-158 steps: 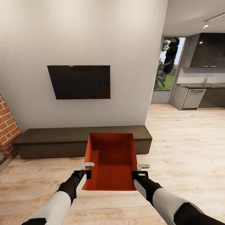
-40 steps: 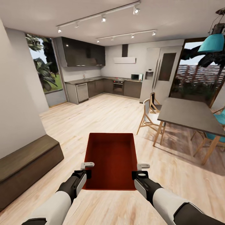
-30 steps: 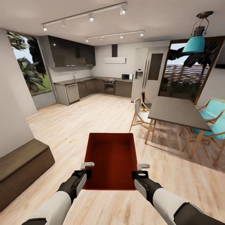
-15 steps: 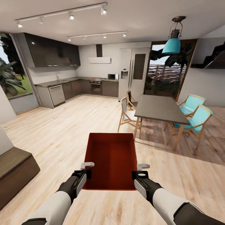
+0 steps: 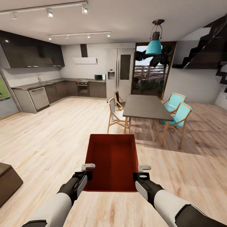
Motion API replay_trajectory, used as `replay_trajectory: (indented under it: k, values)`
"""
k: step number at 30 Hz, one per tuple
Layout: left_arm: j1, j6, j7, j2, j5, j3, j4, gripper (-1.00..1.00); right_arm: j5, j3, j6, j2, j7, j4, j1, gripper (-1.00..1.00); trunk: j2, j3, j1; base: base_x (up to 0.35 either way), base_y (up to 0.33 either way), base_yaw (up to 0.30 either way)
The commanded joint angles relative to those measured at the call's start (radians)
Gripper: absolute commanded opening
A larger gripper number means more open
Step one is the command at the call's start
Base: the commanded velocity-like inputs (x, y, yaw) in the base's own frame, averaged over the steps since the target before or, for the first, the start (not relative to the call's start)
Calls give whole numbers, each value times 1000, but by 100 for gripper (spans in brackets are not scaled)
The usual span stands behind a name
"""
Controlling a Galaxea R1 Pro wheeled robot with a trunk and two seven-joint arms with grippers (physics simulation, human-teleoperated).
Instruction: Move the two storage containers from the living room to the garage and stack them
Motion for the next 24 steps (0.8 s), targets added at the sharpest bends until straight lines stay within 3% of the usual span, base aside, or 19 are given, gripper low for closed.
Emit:
replay_trajectory:
  k: [1,24]
  values:
    - [1,11,6,3,-31,8,-1,-100,15,-27,-1,0,-1,-30,-2,-100,-2,-2,1,0,0,-288]
    - [1,10,7,3,-31,8,-2,-100,13,-27,-1,0,-1,-30,-2,-100,-2,-2,1,0,0,-288]
